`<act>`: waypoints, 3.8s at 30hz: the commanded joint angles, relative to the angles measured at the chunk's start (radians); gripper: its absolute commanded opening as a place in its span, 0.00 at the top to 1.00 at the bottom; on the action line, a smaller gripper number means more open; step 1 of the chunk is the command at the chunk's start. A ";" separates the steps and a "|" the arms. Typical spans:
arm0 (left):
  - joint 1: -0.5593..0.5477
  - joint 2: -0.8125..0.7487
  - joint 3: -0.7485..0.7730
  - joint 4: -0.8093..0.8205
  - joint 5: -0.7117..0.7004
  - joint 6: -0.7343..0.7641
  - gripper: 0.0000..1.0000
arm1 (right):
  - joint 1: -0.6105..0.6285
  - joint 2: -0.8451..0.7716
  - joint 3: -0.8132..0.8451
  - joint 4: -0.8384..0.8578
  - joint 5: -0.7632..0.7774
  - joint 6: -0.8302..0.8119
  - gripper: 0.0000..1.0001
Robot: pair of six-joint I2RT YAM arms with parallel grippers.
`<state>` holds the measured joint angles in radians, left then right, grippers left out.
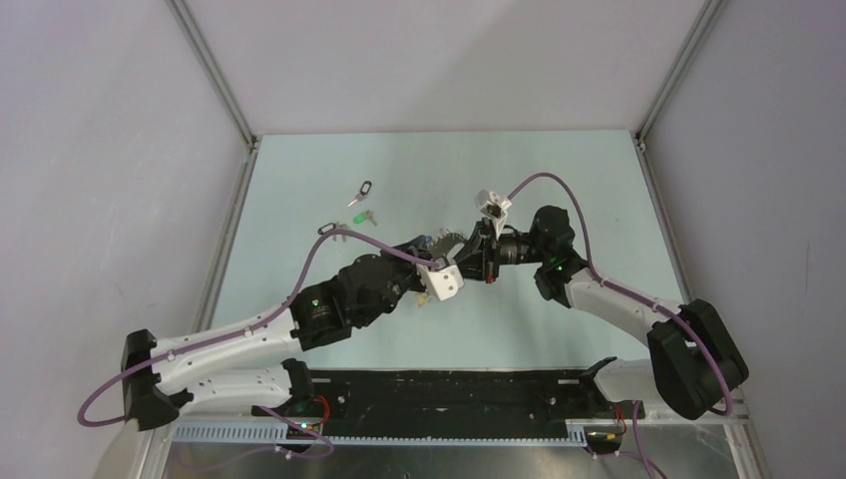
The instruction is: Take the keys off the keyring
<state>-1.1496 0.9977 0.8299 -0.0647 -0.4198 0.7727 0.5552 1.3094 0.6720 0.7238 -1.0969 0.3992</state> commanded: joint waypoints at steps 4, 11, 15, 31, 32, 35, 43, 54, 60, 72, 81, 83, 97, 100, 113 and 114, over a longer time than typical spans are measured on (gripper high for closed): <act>0.004 -0.046 0.007 0.138 -0.056 0.037 1.00 | -0.012 -0.047 0.024 -0.116 0.004 -0.075 1.00; 0.004 -0.042 0.000 0.138 -0.031 0.040 1.00 | -0.028 -0.097 0.024 -0.158 0.054 -0.157 0.81; 0.004 -0.045 -0.001 0.137 -0.023 0.040 1.00 | -0.016 -0.149 0.021 -0.205 0.112 -0.301 0.75; 0.002 -0.075 -0.016 0.123 0.047 0.042 1.00 | 0.007 -0.146 0.004 -0.040 0.185 -0.528 0.66; 0.002 -0.077 -0.017 0.119 0.053 0.043 1.00 | 0.003 -0.139 0.004 -0.032 0.178 -0.524 0.65; 0.001 -0.073 -0.019 0.112 0.060 0.052 1.00 | -0.002 -0.125 0.004 0.005 0.163 -0.514 0.64; -0.002 -0.071 -0.020 0.103 0.074 0.053 1.00 | -0.009 -0.075 0.009 0.106 0.097 -0.444 0.62; -0.002 -0.078 -0.018 0.103 0.082 0.048 1.00 | 0.013 -0.009 0.022 0.222 0.045 -0.355 0.66; -0.002 -0.079 -0.018 0.102 0.083 0.046 1.00 | 0.024 0.006 0.026 0.258 0.042 -0.336 0.69; -0.002 -0.080 -0.017 0.102 0.098 0.035 1.00 | 0.028 0.046 0.034 0.312 0.036 -0.304 0.78; -0.002 -0.083 -0.017 0.104 0.069 0.041 1.00 | 0.002 0.054 0.041 0.341 -0.018 -0.214 1.00; -0.002 -0.081 -0.017 0.104 0.065 0.042 1.00 | -0.002 0.044 0.040 0.329 -0.034 -0.197 1.00; -0.002 -0.065 -0.017 0.104 0.056 0.048 1.00 | 0.003 -0.053 0.034 0.214 -0.083 -0.230 1.00; -0.002 -0.064 -0.017 0.103 0.065 0.045 1.00 | 0.010 -0.059 0.053 0.156 -0.063 -0.253 1.00; -0.002 -0.068 -0.016 0.103 0.077 0.040 1.00 | 0.055 0.001 0.236 -0.283 -0.021 -0.339 1.00; -0.002 -0.069 -0.016 0.103 0.078 0.038 1.00 | 0.056 0.014 0.246 -0.297 -0.020 -0.335 1.00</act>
<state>-1.1496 0.9421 0.8055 -0.0238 -0.3458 0.8055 0.5900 1.2961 0.8345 0.5446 -1.1221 0.0875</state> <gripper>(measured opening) 0.023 0.010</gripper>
